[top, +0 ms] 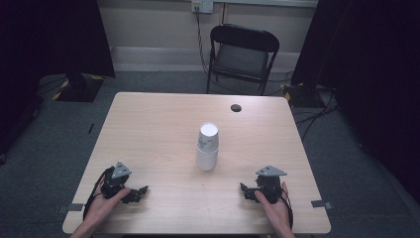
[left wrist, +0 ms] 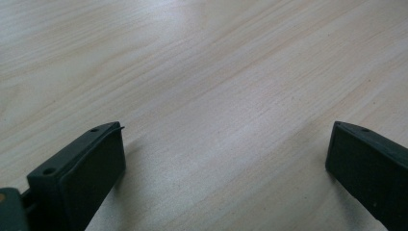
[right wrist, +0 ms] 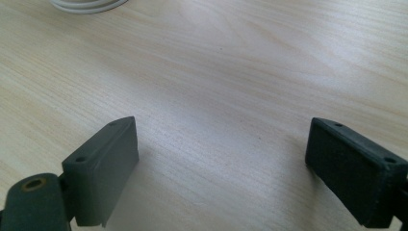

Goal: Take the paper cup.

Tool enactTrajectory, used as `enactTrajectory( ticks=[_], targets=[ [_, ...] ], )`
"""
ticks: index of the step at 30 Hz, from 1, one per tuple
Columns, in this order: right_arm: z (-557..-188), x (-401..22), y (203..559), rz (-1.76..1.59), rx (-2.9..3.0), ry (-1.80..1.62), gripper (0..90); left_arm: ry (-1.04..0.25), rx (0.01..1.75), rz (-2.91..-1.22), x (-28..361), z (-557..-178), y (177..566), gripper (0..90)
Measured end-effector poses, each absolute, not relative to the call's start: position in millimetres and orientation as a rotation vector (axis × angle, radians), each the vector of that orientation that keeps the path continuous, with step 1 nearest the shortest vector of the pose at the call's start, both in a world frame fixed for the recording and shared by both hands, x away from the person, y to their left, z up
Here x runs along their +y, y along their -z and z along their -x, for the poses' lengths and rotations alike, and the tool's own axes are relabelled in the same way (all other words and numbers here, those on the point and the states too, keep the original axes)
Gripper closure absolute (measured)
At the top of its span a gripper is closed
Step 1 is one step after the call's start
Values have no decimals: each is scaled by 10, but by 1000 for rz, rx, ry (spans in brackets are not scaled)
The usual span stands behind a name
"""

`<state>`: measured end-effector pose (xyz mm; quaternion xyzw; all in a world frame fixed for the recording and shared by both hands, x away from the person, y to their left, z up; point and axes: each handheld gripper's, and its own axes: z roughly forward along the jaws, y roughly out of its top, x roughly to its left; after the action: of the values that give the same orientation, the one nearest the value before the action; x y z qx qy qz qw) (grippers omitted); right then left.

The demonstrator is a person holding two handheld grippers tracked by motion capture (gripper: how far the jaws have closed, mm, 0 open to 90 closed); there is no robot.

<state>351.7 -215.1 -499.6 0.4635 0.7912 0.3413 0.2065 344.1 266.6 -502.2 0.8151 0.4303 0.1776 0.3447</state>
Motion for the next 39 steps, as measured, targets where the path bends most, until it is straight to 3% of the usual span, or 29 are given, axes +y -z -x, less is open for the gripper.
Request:
enactTrajectory(
  ticks=[17, 39],
  targets=[
    [-3509, -2081, 4899, -1176, 2303, -1064, 171, -459, 1114, -2117, 2667, -3447, 5023, 0],
    [-3631, -1771, 4261, -962, 2271, -1339, 186, -460, 1114, -2118, 2667, -3446, 5022, 0]
  ],
)
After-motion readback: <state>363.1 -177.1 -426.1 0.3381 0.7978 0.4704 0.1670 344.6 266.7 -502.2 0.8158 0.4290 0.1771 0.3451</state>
